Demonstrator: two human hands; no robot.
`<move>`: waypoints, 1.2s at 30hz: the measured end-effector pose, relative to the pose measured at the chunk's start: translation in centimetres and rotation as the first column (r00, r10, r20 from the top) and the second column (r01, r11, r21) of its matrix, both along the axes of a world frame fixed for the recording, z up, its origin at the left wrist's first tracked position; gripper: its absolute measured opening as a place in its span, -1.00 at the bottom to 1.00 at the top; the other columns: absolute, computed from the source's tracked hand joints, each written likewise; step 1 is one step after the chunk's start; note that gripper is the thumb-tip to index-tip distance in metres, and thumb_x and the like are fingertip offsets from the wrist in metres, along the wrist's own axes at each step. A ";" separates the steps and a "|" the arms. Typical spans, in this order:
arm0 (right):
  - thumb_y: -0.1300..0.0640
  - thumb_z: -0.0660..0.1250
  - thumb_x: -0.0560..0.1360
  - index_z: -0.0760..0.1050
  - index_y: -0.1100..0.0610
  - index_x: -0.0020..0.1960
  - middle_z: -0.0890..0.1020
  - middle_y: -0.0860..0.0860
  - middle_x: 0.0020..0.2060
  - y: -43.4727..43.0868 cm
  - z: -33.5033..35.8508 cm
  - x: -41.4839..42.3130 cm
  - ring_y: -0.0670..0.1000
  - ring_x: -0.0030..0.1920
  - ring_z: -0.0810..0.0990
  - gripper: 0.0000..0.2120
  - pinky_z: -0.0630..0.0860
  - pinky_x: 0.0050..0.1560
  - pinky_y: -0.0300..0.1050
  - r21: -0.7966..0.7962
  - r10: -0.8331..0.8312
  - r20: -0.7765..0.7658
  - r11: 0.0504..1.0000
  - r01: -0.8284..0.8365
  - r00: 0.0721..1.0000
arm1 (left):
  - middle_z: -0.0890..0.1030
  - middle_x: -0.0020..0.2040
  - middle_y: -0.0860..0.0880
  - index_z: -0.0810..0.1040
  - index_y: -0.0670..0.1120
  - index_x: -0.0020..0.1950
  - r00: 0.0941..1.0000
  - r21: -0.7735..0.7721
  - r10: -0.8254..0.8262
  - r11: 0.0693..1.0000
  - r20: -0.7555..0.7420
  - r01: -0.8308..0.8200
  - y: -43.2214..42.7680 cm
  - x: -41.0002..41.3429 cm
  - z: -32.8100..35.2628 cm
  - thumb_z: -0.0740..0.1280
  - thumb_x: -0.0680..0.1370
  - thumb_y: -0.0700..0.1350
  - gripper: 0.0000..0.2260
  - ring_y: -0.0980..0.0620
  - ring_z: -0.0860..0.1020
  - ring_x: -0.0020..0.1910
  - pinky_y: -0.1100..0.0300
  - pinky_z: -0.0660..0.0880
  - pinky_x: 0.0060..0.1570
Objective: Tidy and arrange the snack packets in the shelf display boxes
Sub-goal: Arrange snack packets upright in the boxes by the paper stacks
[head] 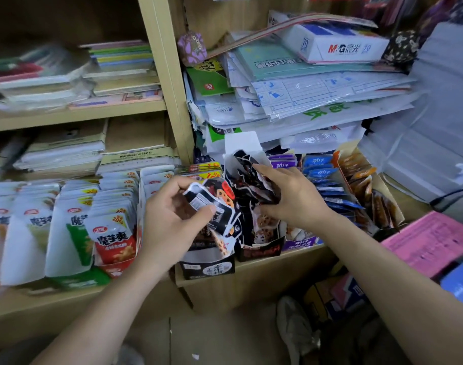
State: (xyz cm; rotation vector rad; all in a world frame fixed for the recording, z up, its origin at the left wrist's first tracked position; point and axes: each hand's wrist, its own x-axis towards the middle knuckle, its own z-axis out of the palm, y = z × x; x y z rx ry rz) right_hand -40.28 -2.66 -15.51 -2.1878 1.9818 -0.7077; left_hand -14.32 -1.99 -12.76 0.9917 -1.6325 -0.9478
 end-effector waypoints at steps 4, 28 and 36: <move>0.06 0.50 0.47 0.35 -0.05 0.53 0.64 -0.09 -0.07 0.5 1.0 -0.2 -0.27 -0.28 0.52 -0.33 0.47 -0.21 -0.24 0.021 0.032 0.162 0.999 -0.036 0.986 | 0.70 -0.14 0.03 0.57 0.02 -0.08 0.999 0.043 -0.035 0.998 0.011 0.034 0.6 1.5 0.2 0.55 0.42 -0.34 -0.70 0.01 0.68 -0.12 -0.10 0.64 -0.05; 0.12 0.46 0.52 0.16 0.09 -0.39 0.20 -0.03 -0.58 0.8 1.3 1.7 -0.03 -0.53 0.11 -0.48 0.05 -0.51 -0.23 -0.169 -0.296 0.320 0.917 0.362 0.900 | 0.74 -0.13 0.06 0.62 -0.07 0.01 0.990 0.252 0.098 0.960 0.101 -0.120 5.0 4.0 -2.0 0.57 0.41 -0.30 -0.74 0.12 0.69 -0.17 0.20 0.58 -0.18; 0.07 0.47 0.52 0.60 0.13 -0.24 0.66 0.01 -0.40 5.9 3.3 1.7 0.04 -0.46 0.49 -0.80 0.50 -0.43 0.07 -0.273 -0.170 0.544 0.890 0.365 0.822 | 0.74 -0.13 0.00 0.62 -0.10 0.03 0.997 0.295 0.076 0.952 0.031 -0.082 5.7 3.9 -0.9 0.55 0.43 -0.32 -0.75 0.04 0.70 -0.19 0.14 0.59 -0.25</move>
